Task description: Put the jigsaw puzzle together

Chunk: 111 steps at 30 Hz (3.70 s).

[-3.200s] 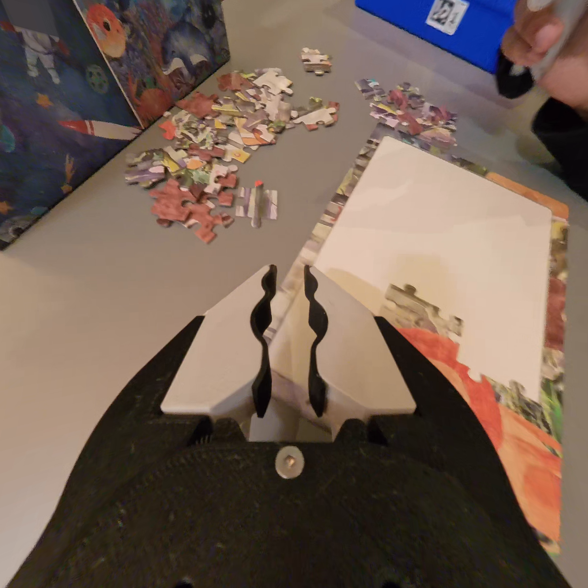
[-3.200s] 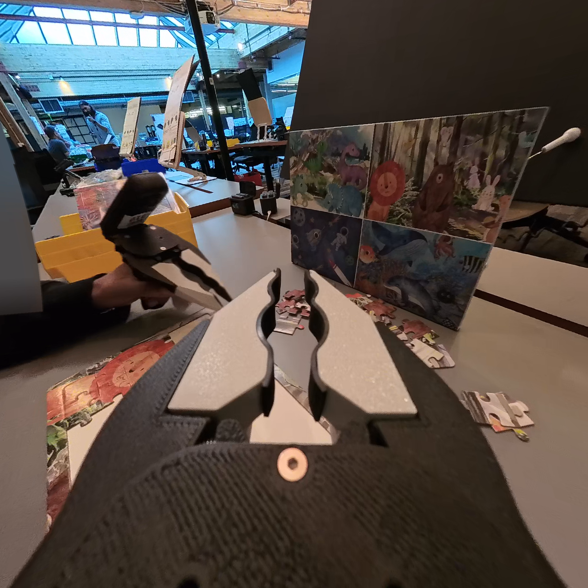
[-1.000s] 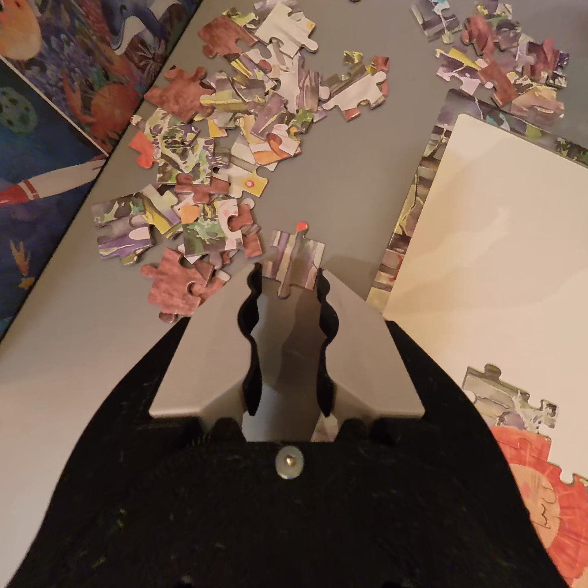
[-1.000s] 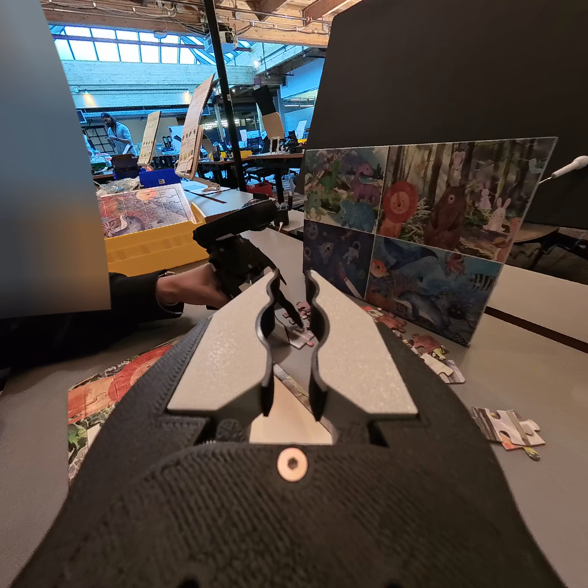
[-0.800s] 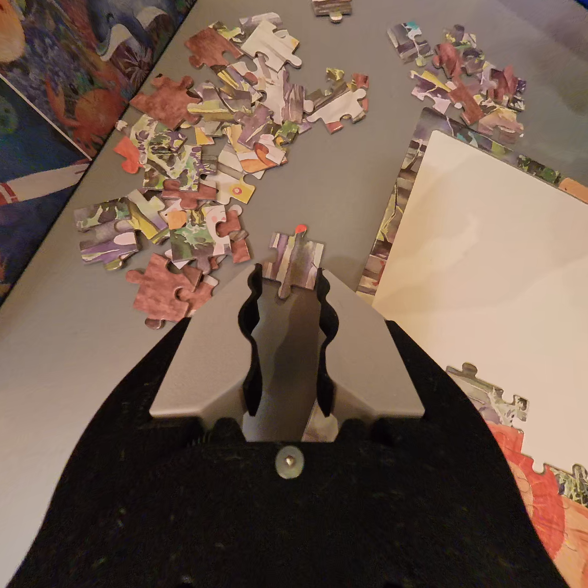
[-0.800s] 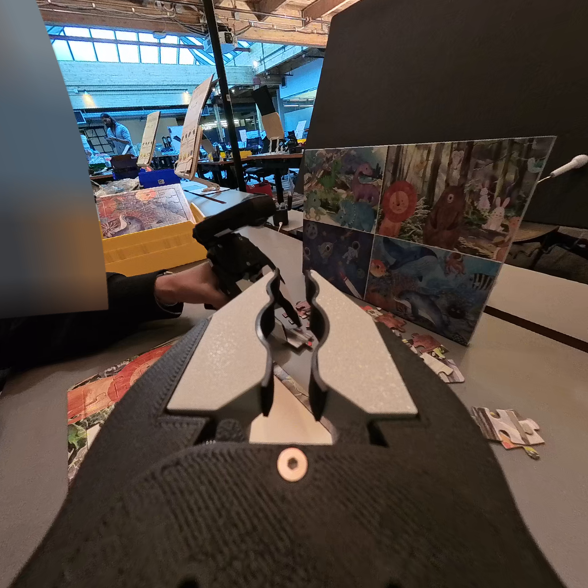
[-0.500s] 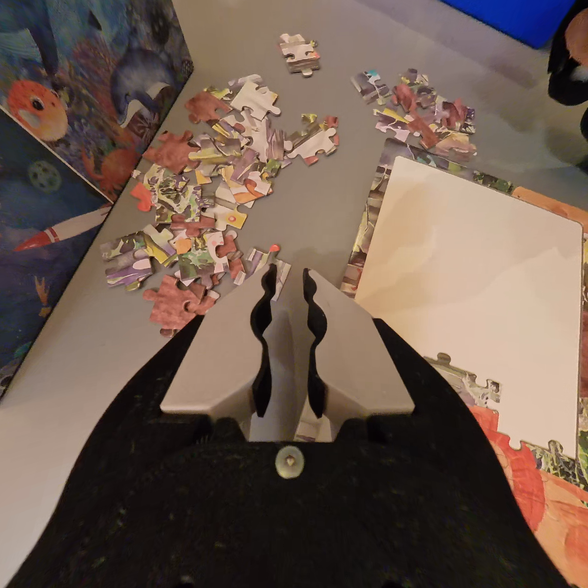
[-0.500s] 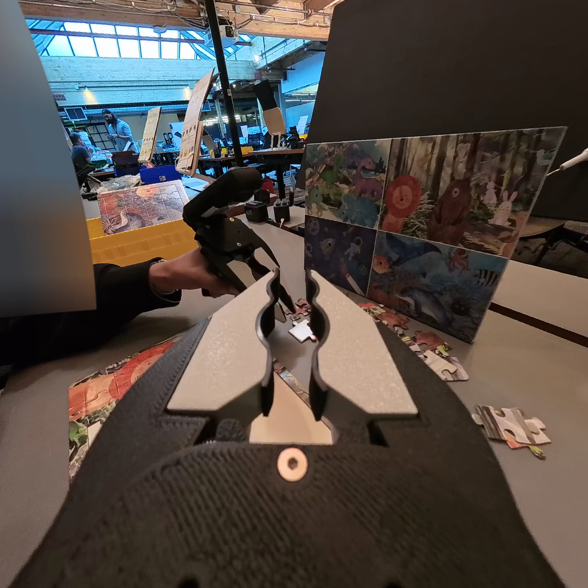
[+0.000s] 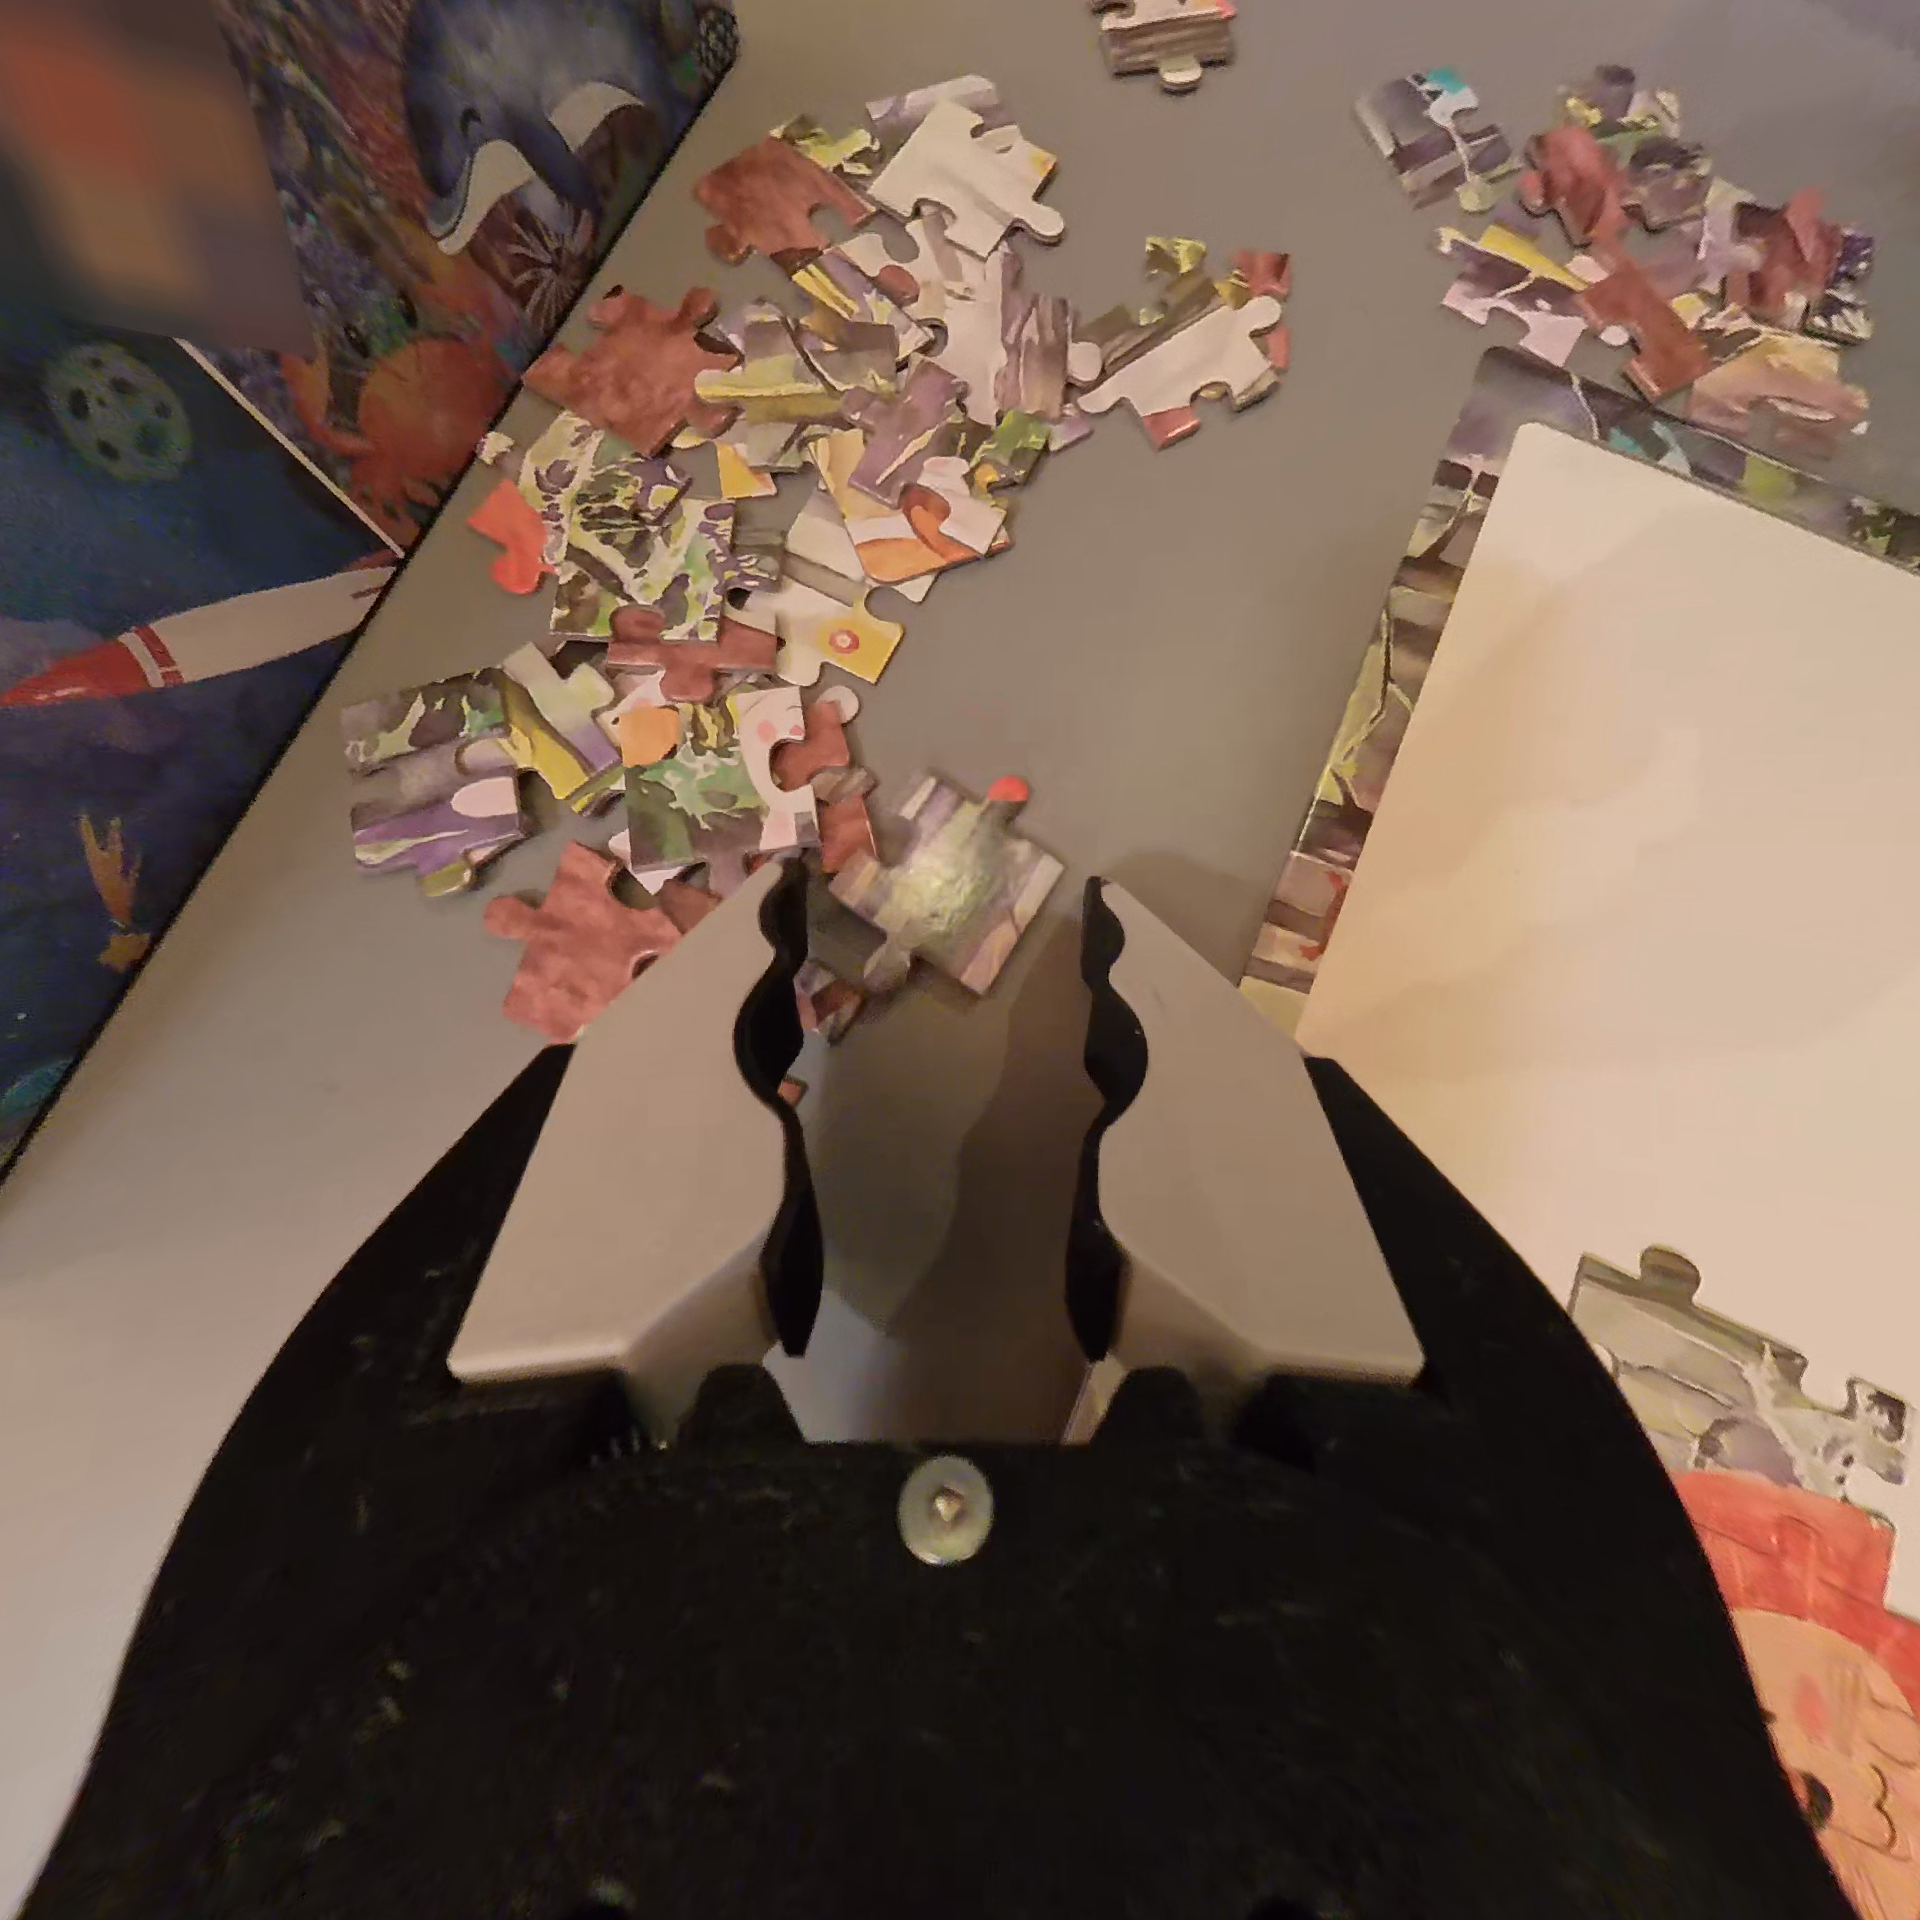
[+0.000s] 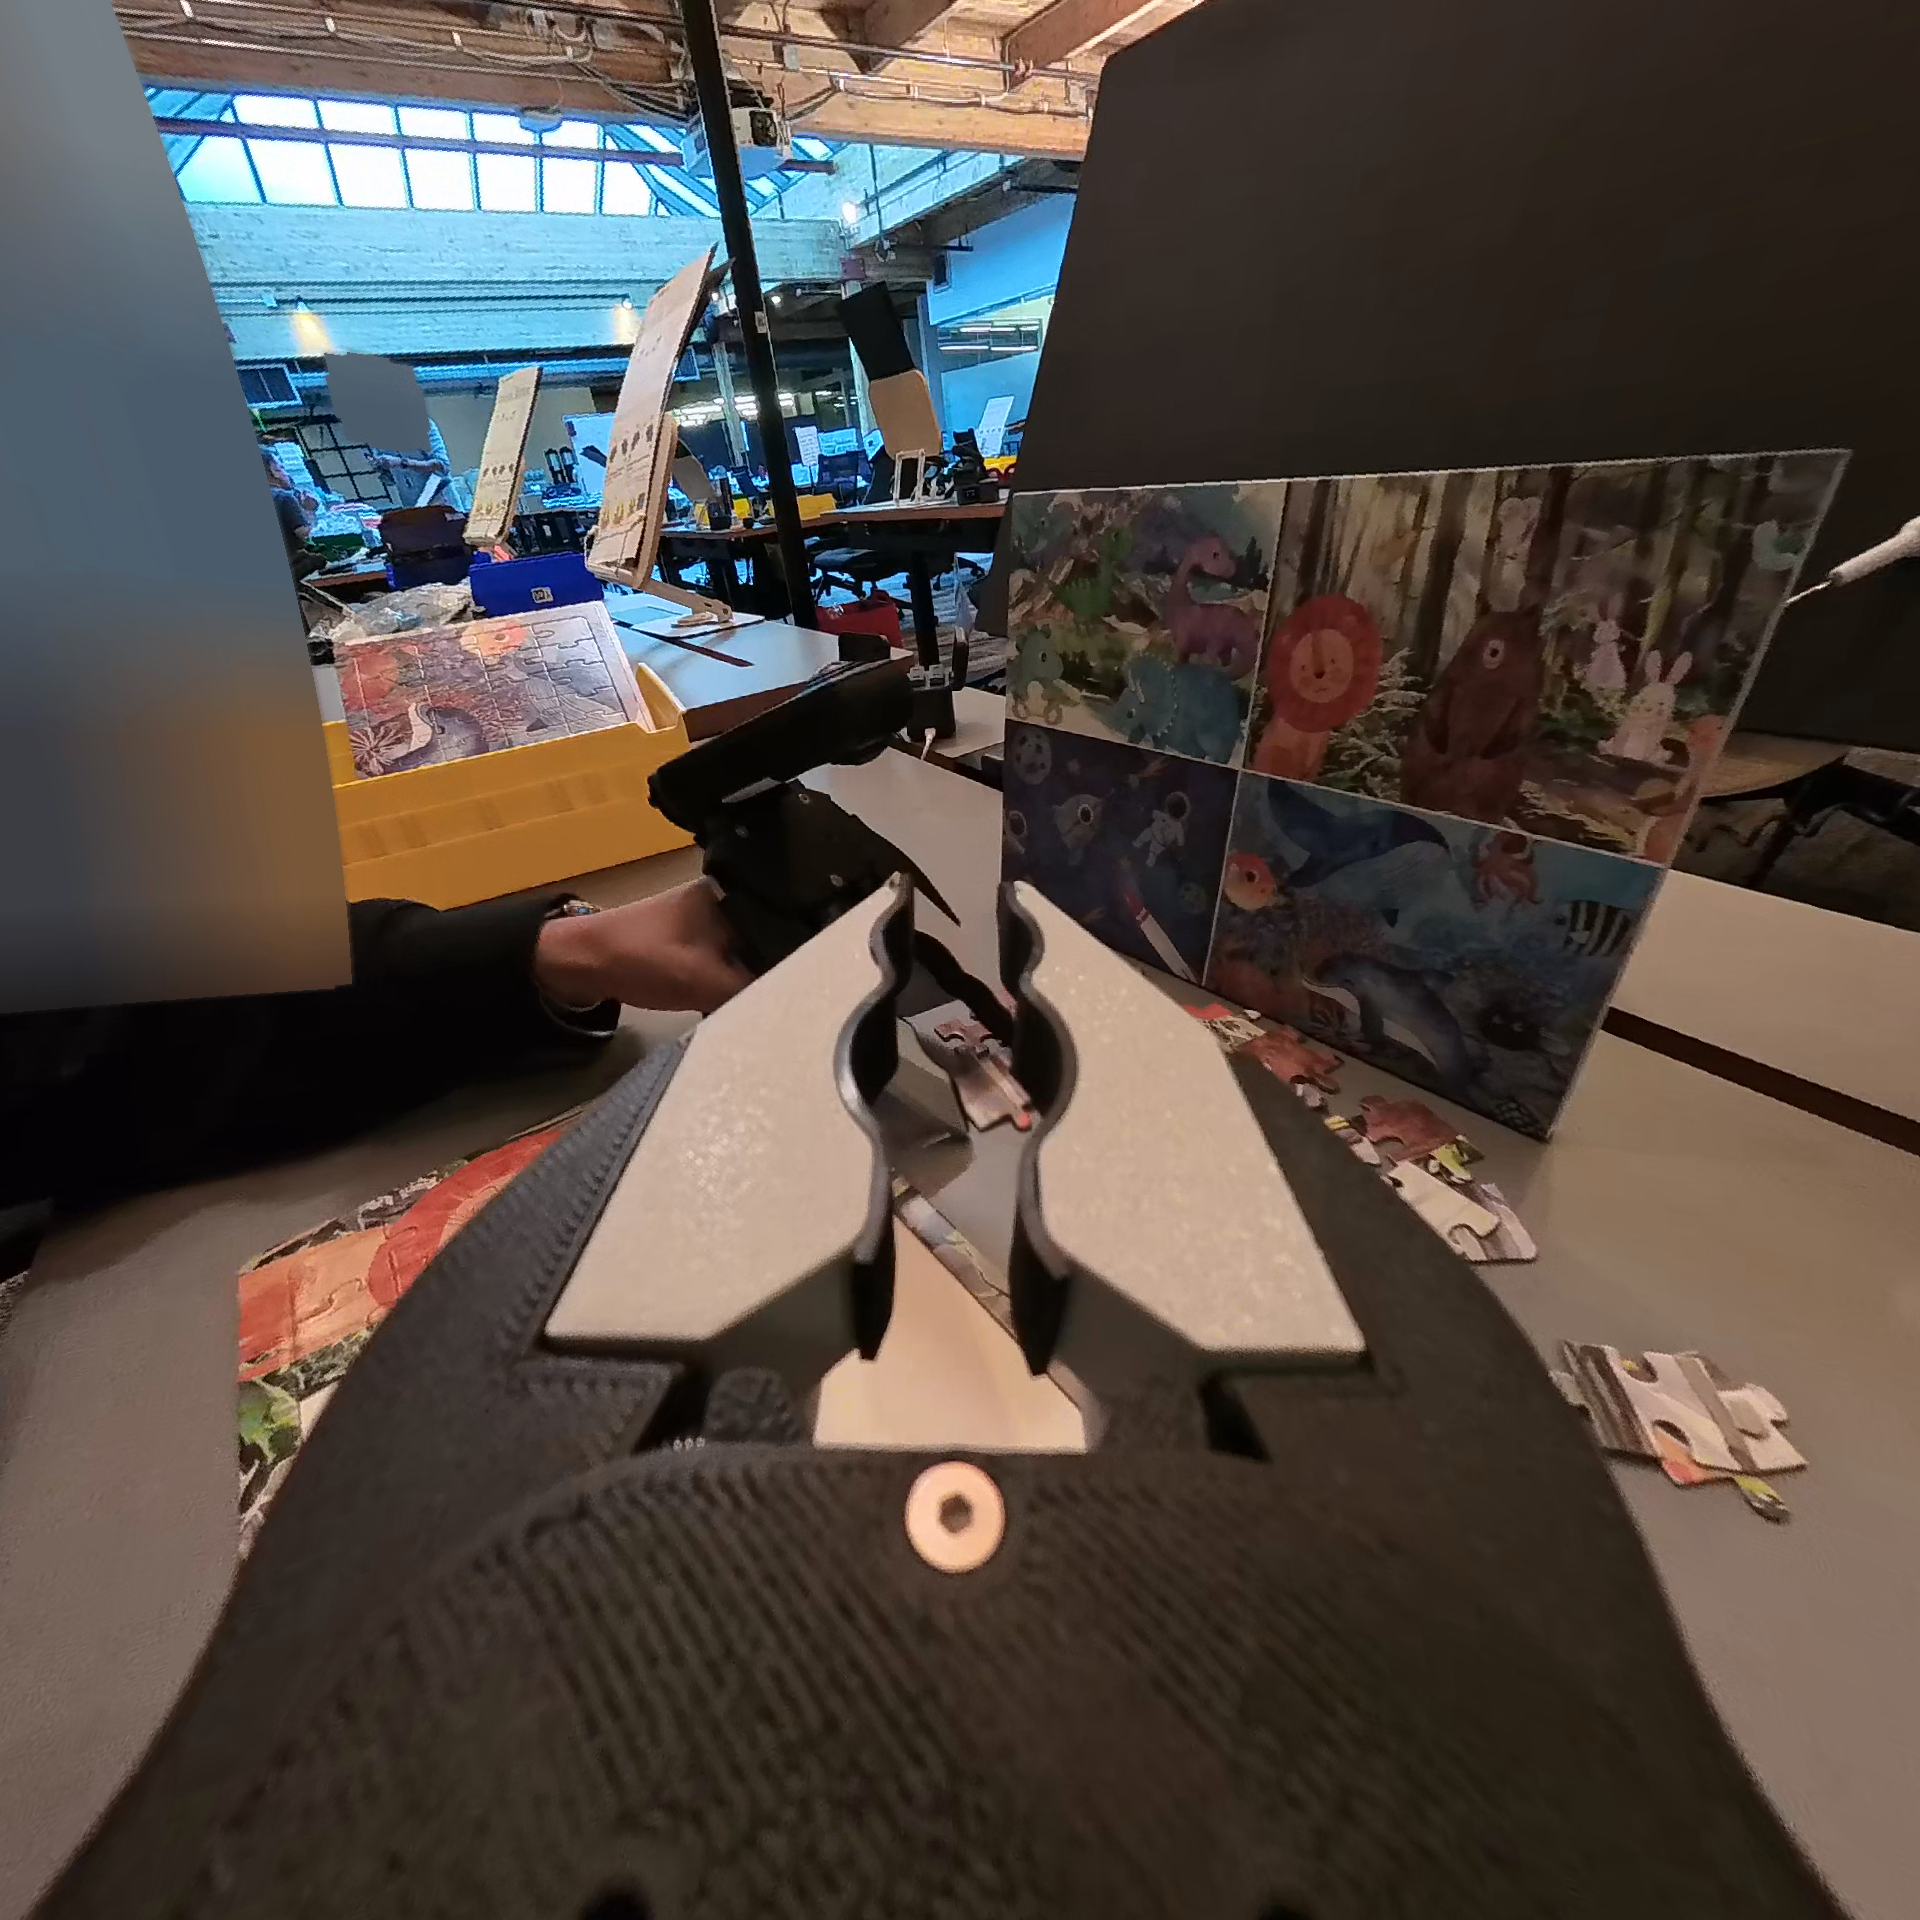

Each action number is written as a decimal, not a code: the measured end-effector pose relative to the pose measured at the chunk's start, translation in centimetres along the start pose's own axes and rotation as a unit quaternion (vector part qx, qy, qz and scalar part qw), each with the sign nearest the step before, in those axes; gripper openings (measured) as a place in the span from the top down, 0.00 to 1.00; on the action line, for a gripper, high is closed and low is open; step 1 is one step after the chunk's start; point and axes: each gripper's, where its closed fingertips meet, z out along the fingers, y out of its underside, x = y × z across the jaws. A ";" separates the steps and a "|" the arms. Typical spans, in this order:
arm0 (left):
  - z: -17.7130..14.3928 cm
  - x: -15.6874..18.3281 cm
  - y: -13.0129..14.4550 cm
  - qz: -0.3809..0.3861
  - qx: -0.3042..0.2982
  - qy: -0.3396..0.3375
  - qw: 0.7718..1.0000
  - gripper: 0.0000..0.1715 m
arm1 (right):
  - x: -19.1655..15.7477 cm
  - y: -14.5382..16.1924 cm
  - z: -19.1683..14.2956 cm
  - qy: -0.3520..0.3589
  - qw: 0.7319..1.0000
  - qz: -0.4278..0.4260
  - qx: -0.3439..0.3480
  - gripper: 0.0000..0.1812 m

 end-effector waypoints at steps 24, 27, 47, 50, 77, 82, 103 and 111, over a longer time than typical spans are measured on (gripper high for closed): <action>-6.9 7.9 -5.0 0.156 0.119 0.135 0.971 0.78 | -1.8 5.4 2.4 -0.067 0.986 0.097 -0.120 0.70; -7.9 9.9 -5.5 0.185 0.143 0.160 0.959 0.90 | -3.1 5.9 2.7 -0.123 0.966 0.191 -0.122 0.67; -3.6 18.8 0.5 0.200 0.025 0.221 0.954 0.78 | -0.4 8.1 1.7 -0.040 0.974 0.096 -0.202 0.76; -2.1 20.6 0.3 0.210 0.016 0.219 0.953 0.74 | -0.4 7.5 1.6 -0.037 0.976 0.088 -0.194 0.76; 0.0 22.5 1.6 0.235 -0.024 0.214 0.948 0.83 | 0.2 4.6 0.7 -0.027 0.987 0.082 -0.136 0.77; -0.2 22.1 1.3 0.238 -0.014 0.206 0.949 0.84 | 0.3 4.5 0.6 -0.026 0.988 0.081 -0.133 0.77; -9.7 8.9 -5.3 0.090 0.192 0.019 0.977 0.84 | -4.0 5.6 4.3 -0.142 0.927 0.347 -0.008 0.73; -8.8 10.4 -5.3 0.107 0.192 0.014 0.975 0.92 | -6.5 6.9 4.6 -0.211 0.907 0.359 -0.055 1.00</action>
